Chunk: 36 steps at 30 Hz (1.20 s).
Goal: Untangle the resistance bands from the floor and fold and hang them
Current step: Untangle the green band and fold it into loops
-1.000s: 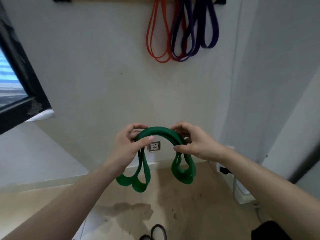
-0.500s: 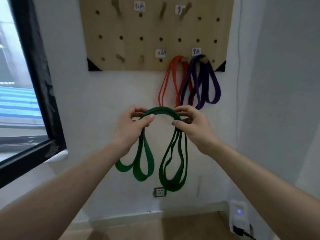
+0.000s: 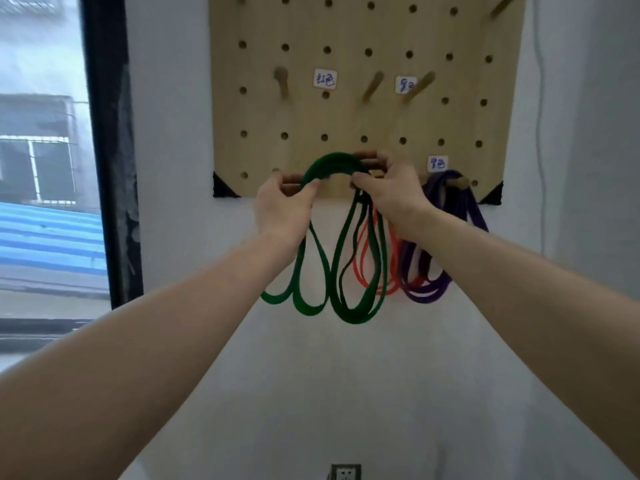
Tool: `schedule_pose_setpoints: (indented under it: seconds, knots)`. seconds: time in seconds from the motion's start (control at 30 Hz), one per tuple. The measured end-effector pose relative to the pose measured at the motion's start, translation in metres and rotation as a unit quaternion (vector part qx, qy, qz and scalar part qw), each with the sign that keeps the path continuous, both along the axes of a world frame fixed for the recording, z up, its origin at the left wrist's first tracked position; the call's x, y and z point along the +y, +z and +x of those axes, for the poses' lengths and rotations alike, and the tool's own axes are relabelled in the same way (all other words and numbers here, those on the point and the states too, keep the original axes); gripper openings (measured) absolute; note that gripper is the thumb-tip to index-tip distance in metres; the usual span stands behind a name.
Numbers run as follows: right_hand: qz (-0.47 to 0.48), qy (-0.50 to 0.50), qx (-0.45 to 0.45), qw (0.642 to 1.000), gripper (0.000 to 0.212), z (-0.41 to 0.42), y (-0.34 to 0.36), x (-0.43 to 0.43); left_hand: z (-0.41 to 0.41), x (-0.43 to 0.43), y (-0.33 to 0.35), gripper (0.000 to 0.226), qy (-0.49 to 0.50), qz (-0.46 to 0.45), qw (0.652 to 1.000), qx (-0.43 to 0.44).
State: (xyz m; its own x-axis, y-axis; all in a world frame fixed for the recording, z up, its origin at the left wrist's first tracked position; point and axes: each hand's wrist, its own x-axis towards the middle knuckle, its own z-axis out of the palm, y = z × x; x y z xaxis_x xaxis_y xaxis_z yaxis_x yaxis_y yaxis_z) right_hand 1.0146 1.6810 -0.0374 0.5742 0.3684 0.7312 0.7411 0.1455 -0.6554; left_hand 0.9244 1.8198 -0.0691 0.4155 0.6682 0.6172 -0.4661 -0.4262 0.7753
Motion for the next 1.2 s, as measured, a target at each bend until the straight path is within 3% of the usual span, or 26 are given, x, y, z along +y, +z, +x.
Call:
schedule_pose_setpoints:
  seconds: [0.3, 0.63, 0.9, 1.2]
  knots:
    - [0.001, -0.056, -0.12, 0.991, 0.035, 0.05, 0.012, 0.043, 0.047, 0.013, 0.004, 0.029, 0.113, 0.064, 0.992, -0.001]
    - [-0.003, -0.052, -0.177, 0.983, 0.039, 0.076, -0.01, 0.067, 0.083, 0.03, -0.015, 0.023, 0.12, 0.053, 0.99, -0.054]
    - [-0.033, -0.059, -0.168, 0.984, 0.049, 0.092, -0.009, 0.077, 0.094, 0.042, -0.012, 0.023, 0.152, 0.073, 0.985, 0.019]
    - [-0.056, -0.1, -0.175, 0.978, 0.055, 0.071, -0.033, 0.038, 0.051, 0.044, -0.033, 0.05, 0.112, 0.173, 0.973, 0.103]
